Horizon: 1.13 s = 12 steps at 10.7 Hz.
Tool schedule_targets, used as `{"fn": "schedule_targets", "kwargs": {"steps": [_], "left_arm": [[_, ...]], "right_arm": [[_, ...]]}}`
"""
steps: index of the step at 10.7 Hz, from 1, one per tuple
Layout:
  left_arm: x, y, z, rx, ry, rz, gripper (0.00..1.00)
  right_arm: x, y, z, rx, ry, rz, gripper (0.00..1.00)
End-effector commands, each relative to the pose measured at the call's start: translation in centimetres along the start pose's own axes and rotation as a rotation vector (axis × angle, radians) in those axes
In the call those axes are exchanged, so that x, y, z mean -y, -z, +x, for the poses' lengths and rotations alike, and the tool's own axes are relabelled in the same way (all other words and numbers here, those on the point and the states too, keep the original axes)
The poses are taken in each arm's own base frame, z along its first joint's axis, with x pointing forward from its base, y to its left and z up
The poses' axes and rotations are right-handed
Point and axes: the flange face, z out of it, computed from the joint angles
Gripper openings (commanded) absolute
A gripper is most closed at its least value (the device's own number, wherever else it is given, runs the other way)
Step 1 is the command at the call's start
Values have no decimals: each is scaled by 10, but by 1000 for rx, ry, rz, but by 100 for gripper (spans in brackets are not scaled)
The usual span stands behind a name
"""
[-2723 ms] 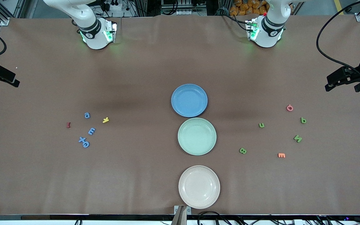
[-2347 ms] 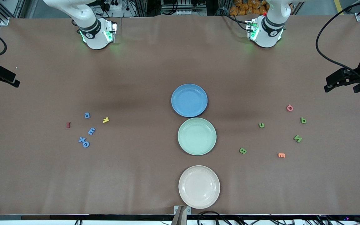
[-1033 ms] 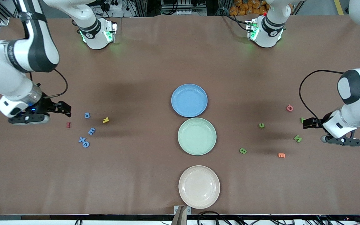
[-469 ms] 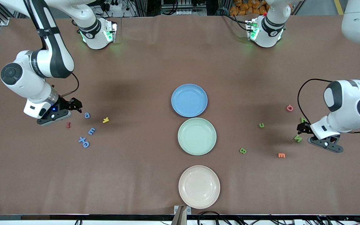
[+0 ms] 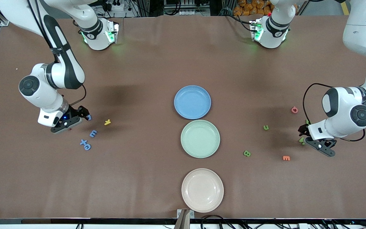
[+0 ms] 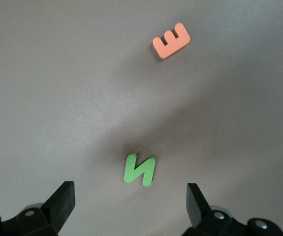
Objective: Sort letters by color into matching plates
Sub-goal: 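Reach the right gripper to blue g while the left gripper reaches green n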
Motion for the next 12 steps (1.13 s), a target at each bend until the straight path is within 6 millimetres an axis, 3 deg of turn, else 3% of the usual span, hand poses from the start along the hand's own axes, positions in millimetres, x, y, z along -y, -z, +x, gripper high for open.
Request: {"fn": "schedule_targets", "kwargs": {"steps": [1, 5, 9, 12], "left_arm": [[0, -11, -1, 3, -47, 2, 96], [0, -20, -3, 2, -59, -18, 81], [1, -32, -4, -10, -78, -19, 81], [12, -43, -14, -29, -97, -33, 78]], "right_arm": [[-5, -17, -17, -8, 12, -6, 100], [17, -43, -33, -1, 24, 33, 100], [34, -60, -60, 24, 28, 47, 100], [37, -67, -67, 24, 26, 46, 100]]}}
